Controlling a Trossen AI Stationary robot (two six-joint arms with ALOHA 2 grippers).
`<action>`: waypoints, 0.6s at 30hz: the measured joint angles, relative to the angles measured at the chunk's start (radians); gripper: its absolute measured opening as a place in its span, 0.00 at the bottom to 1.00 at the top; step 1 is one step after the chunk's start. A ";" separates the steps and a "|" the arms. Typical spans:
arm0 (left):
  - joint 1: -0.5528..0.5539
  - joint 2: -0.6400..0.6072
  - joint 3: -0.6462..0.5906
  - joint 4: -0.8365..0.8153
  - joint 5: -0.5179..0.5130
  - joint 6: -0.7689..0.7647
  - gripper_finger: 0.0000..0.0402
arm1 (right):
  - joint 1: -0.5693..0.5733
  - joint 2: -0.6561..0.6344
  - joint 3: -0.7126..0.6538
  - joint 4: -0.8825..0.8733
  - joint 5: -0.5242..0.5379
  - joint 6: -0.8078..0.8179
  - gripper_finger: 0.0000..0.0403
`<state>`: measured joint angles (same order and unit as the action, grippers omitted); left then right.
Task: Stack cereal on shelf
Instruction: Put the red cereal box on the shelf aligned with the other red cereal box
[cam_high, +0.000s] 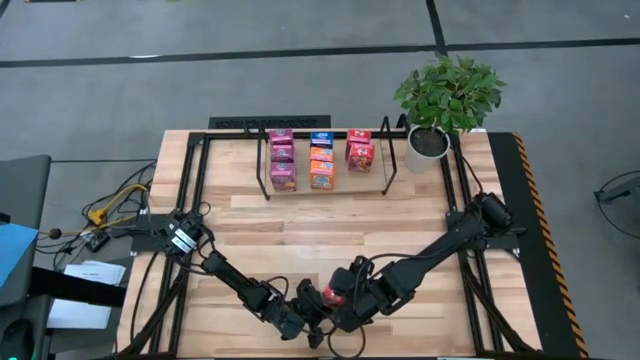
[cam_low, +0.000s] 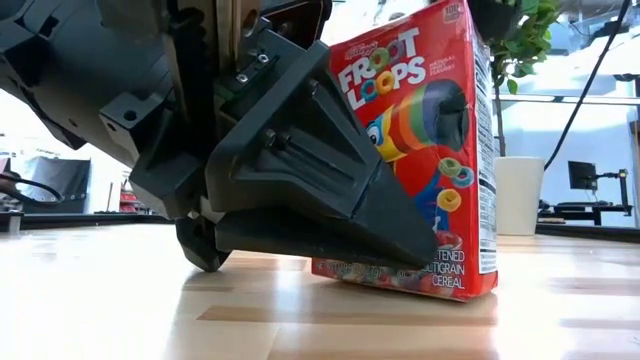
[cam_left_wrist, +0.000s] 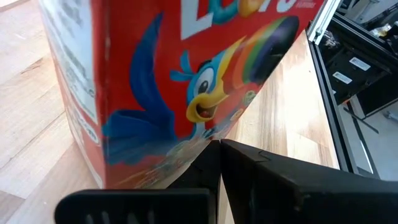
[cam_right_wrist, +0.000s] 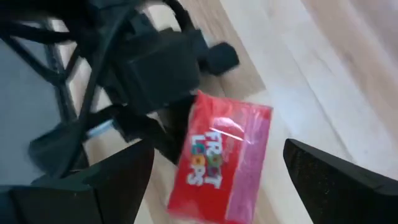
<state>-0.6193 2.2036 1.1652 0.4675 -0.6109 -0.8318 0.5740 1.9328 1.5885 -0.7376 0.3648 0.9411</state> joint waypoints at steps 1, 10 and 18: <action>0.000 0.000 0.000 0.000 0.000 0.000 0.00 | 0.000 0.005 -0.002 -0.012 0.005 0.008 0.95; 0.000 0.000 0.000 0.000 0.004 -0.004 0.00 | 0.001 0.023 -0.007 -0.040 -0.012 0.012 0.94; 0.000 0.000 0.000 0.000 0.009 -0.009 0.00 | 0.001 0.021 -0.004 -0.039 -0.027 0.003 0.81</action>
<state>-0.6193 2.2036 1.1652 0.4675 -0.6023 -0.8413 0.5754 1.9533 1.5845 -0.7769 0.3381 0.9438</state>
